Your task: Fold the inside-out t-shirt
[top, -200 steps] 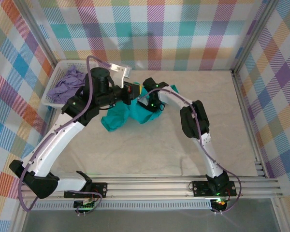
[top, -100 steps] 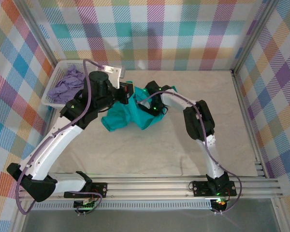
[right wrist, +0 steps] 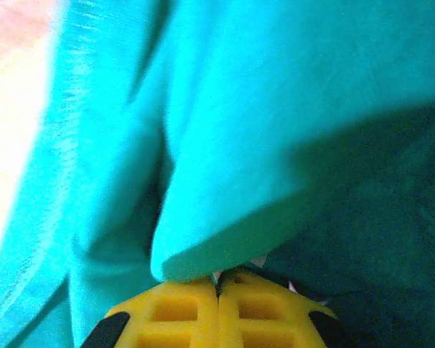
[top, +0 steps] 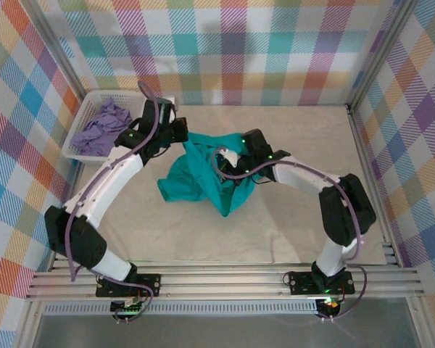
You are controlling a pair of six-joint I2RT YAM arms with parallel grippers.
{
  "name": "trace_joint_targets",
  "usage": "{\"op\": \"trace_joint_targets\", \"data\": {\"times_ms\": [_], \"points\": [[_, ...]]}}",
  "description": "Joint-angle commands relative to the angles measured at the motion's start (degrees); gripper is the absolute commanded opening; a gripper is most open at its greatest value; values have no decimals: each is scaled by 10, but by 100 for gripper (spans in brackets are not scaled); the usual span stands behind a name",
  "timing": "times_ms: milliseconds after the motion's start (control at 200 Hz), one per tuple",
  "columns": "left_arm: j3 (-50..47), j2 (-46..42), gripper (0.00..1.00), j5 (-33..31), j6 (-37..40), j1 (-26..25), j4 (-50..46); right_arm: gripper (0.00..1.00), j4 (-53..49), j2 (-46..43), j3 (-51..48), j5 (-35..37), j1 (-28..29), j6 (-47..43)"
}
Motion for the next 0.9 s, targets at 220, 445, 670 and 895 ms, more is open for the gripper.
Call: {"op": "trace_joint_targets", "data": {"times_ms": [220,445,670,895], "points": [[-93,6,0,53,-74,92,67,0,100,-66,-10,-35,-16,19],[-171,-26,0,40,-76,131,88,0,104,-86,1,-19,-26,19],[-299,-31,0,38,-113,149,171,0,208,-124,10,-50,-84,119],[-394,-100,29,67,-115,89,237,0,219,-110,-12,-93,-84,159]]}}
